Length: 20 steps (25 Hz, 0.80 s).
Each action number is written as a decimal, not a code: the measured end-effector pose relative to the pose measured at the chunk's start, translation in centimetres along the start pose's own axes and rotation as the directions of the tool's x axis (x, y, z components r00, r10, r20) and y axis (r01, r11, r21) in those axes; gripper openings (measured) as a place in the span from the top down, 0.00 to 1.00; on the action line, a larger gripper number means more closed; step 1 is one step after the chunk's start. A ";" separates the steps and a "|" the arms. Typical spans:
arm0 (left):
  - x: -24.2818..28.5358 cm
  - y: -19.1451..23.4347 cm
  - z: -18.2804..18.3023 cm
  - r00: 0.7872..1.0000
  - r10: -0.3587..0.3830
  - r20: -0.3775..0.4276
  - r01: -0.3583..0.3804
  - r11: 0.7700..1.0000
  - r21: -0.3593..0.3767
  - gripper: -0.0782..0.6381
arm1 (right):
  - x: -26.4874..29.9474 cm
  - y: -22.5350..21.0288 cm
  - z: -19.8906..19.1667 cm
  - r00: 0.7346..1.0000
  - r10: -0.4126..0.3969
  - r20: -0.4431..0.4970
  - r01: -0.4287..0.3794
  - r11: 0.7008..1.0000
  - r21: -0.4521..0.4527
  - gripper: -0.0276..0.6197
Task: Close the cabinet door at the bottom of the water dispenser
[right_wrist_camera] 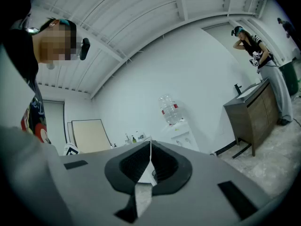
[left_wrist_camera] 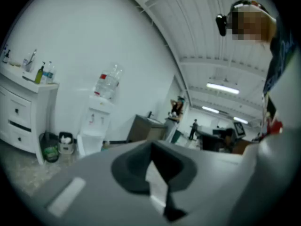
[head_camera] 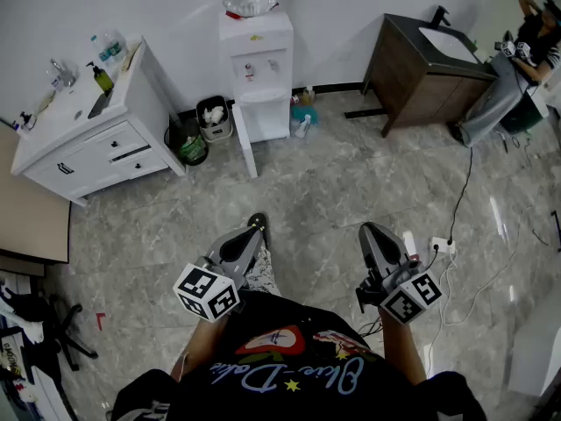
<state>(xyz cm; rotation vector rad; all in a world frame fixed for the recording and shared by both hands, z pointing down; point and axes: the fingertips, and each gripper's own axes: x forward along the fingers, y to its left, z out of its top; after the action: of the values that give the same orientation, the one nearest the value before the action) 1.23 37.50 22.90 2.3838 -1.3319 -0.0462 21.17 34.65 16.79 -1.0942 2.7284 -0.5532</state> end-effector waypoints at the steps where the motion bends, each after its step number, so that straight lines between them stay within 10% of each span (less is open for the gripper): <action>1: 1.4 1.8 0.9 1.000 -0.004 -0.009 0.004 1.000 -0.005 0.89 | 2.3 -0.6 0.6 1.000 -0.005 0.000 0.005 1.000 0.006 0.93; 12: 13.8 24.3 6.3 0.991 0.018 -0.129 -0.017 1.000 0.005 0.89 | 30.2 -6.0 2.7 0.998 0.069 -0.008 -0.069 0.997 0.022 0.93; 20: 21.8 37.1 3.7 0.986 0.016 -0.164 -0.004 0.998 0.070 0.89 | 45.1 -13.5 -5.4 0.992 -0.042 -0.116 0.038 0.999 -0.030 0.93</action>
<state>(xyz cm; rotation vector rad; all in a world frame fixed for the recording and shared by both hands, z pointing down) -17.73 1.21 36.61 2.3795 -1.2871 0.1993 -4.35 -4.01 26.88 -1.1606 2.8268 -0.6049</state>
